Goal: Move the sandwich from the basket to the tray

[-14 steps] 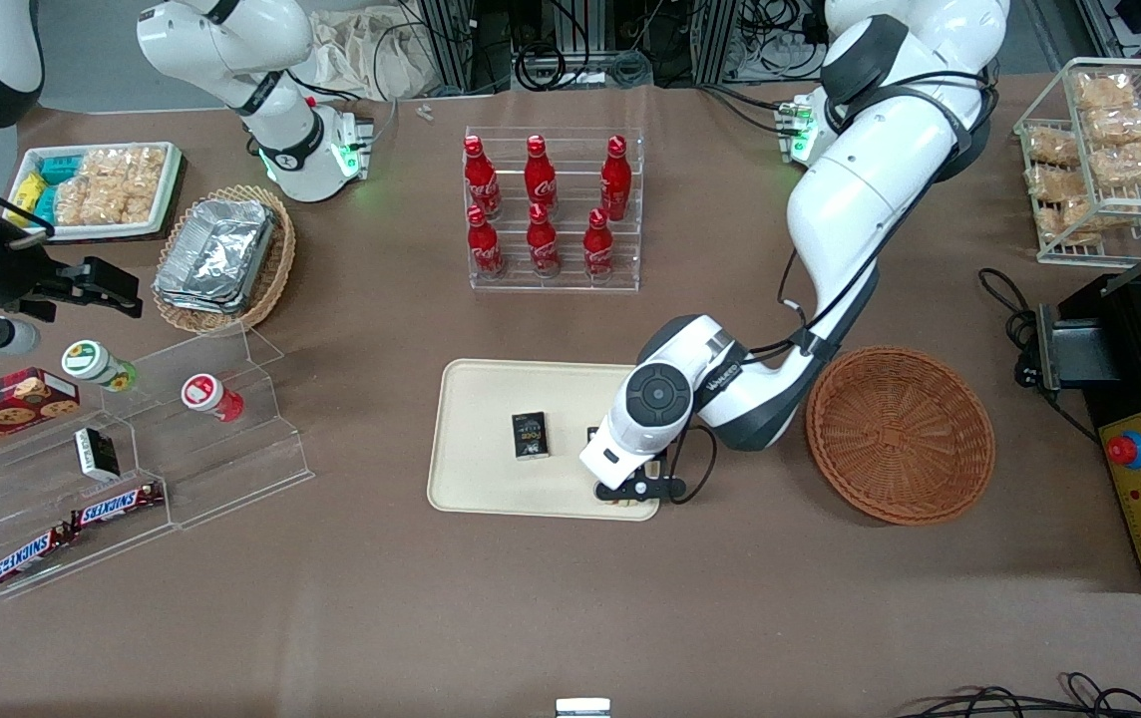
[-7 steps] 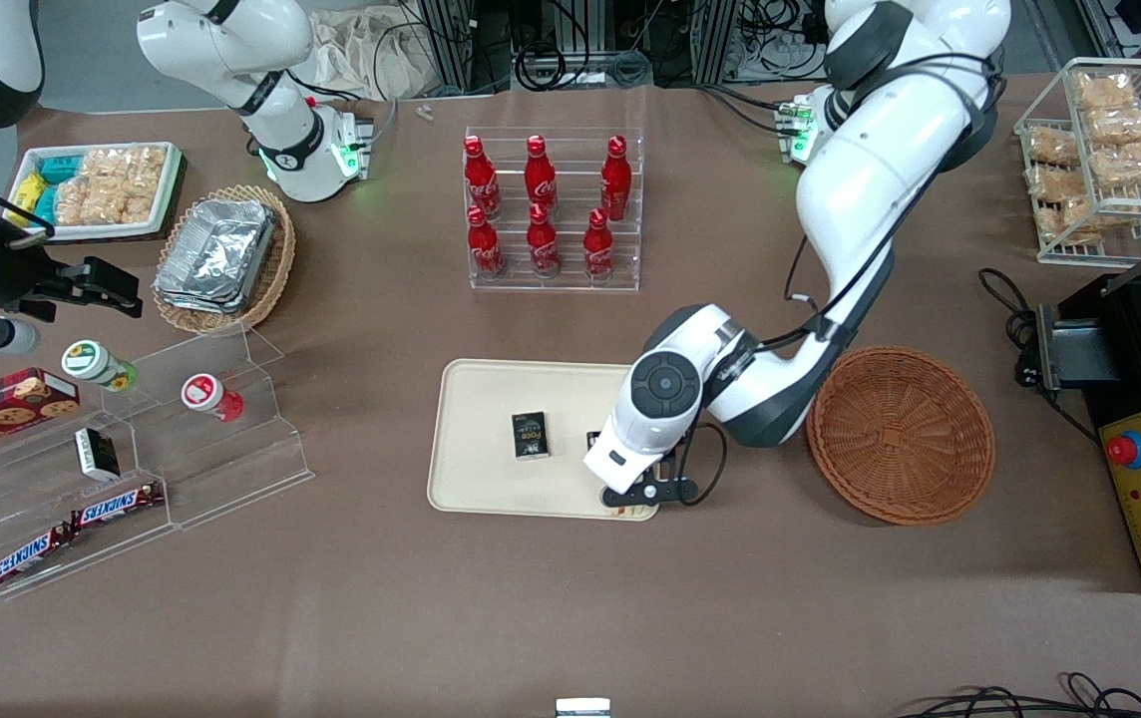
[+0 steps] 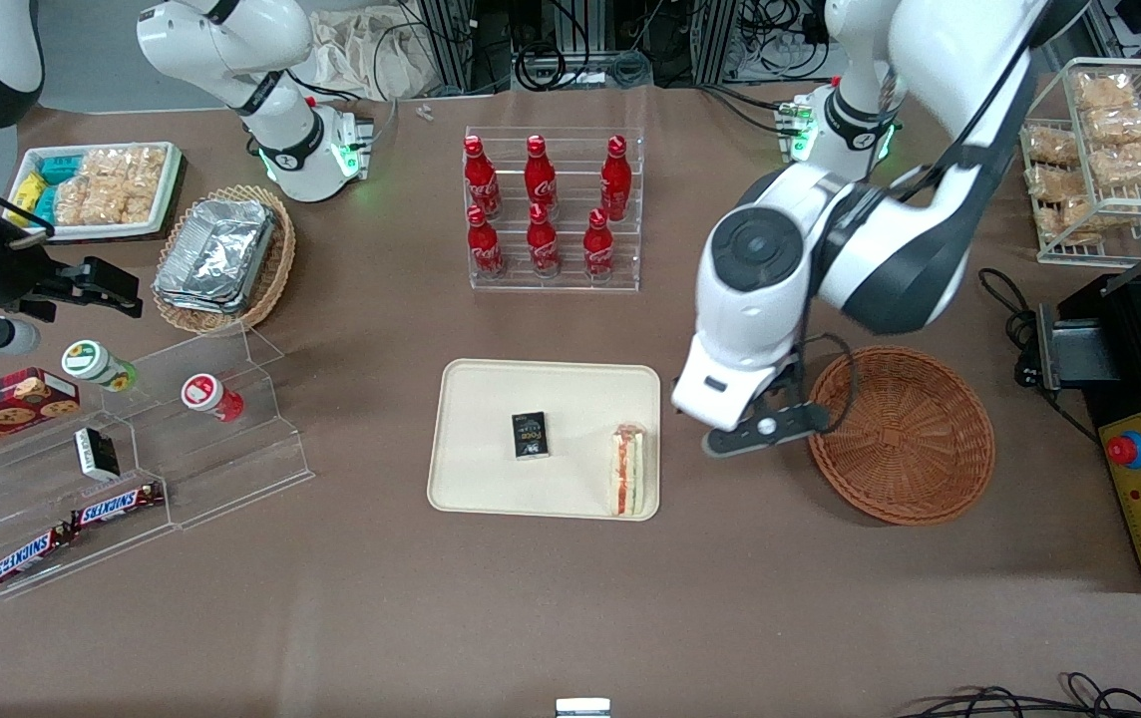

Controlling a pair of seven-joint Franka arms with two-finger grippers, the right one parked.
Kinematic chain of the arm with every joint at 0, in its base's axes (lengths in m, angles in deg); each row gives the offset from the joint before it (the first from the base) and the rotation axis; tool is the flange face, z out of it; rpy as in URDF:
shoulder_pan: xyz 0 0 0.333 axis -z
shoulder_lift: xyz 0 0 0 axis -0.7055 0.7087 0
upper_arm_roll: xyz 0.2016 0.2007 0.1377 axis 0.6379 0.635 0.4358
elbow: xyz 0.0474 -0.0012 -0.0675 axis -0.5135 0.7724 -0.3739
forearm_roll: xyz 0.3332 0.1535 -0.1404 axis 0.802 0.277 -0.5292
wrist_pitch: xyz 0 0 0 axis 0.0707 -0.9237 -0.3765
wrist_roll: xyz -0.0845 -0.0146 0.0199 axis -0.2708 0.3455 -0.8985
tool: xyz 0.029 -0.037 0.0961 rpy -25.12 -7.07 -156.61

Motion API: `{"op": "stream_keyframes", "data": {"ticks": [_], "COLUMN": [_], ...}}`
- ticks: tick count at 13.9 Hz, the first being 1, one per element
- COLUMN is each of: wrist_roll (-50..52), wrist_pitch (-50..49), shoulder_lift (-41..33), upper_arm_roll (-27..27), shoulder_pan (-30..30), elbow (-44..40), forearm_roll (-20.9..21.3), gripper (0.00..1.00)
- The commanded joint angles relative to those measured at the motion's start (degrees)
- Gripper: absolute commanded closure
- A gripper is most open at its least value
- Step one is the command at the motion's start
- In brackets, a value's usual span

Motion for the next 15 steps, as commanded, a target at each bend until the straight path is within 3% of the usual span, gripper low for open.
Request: {"op": "stream_keyframes", "data": {"ticks": [1,2,4,8,10,11,15], "wrist_roll": [-0.6,-3.4,-11.7,-38.0,-44.9,-49.0,-52.9], "wrist_pitch": [0.8,0.6,0.2,-2.8,-2.5,-2.8,-4.3], "shoulder_lift": [-8.2,-9.2,-13.6,-17.7,-18.0,-17.8,-14.5], "upper_arm_roll": [-0.2,-0.3,2.8,20.6,32.6,35.7,36.5], "shoulder_pan": [-1.9,-3.6,-4.0,2.3,9.0,9.7,7.0], "elbow": [7.1,7.2,9.2,11.4,11.3,10.8,6.8], "forearm_roll": [-2.7,-3.7,-9.7,-16.2,-20.1,-20.7,-22.4], "gripper": [0.00,0.00,0.00,0.00,0.00,0.00,0.00]}}
